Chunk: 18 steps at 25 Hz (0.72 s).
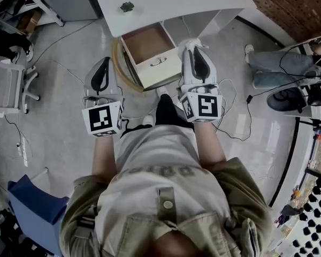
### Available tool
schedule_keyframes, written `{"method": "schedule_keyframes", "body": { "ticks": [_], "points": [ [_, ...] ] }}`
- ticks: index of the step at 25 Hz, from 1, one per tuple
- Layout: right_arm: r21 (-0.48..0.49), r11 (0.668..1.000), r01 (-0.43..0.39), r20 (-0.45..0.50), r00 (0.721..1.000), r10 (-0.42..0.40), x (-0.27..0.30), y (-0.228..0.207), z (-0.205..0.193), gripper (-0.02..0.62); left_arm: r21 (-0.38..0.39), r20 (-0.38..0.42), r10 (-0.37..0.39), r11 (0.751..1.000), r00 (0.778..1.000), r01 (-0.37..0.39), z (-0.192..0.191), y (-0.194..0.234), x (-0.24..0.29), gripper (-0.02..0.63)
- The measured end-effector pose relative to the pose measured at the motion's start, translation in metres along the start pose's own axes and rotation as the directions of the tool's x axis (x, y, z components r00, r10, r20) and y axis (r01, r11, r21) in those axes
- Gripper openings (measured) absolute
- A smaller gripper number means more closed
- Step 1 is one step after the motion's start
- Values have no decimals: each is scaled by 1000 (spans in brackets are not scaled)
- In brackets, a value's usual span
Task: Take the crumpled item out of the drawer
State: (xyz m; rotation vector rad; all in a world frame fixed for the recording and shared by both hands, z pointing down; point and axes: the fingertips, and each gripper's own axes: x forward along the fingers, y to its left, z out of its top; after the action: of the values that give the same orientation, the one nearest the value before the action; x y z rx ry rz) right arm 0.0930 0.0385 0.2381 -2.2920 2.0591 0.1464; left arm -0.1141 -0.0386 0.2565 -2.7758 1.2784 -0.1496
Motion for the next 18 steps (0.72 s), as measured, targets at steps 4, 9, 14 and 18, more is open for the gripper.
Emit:
{"method": "schedule_keyframes", "body": {
  "ticks": [4,9,14,18],
  "points": [
    [-10,1000,2,-31,1000,-2,4,2,-5,51,2,-7,6,1000,1000,-6,-2,5,0,8],
    [-7,1000,-10,-38,999,10,8,3,-7,51,4,-18,15,1000,1000,-15,-4,8,2,8],
    [-15,1000,-21,-37,999,20,9,3,-6,51,3,-24,20,1000,1000,-20,-7,8,3,8],
    [-18,999,-26,-38,999,26,14,3,-8,51,-3,-29,21,1000,999,-21,-11,12,8,8]
  ]
}}
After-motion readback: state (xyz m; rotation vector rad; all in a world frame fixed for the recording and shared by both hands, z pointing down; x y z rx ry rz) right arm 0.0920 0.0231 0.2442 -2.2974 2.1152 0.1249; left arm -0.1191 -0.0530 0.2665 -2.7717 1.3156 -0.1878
